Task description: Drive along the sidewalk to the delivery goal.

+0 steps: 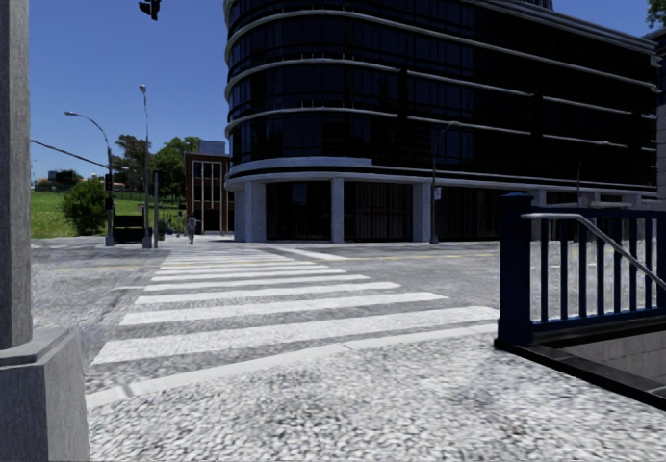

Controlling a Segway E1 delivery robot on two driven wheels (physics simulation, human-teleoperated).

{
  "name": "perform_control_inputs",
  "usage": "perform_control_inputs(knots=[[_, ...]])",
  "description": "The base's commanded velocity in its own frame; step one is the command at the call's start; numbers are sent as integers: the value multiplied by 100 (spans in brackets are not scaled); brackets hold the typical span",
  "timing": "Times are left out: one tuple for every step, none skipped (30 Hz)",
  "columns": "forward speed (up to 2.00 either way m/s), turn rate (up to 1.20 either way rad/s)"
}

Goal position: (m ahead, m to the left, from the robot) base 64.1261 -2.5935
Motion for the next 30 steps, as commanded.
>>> perform_control_inputs(knots=[[200,30],[200,42],[200,47],[200,47],[200,49],[200,49],[200,49],[200,49],[200,49],[200,49],[200,49],[200,49],[200,49],[200,49],[200,40],[200,40],[200,0],[200,0],[200,0],[200,0],[200,0],[200,0],[200,0],[200,0],[200,0],[200,0],[200,0],[200,0],[200,0],[200,0]])
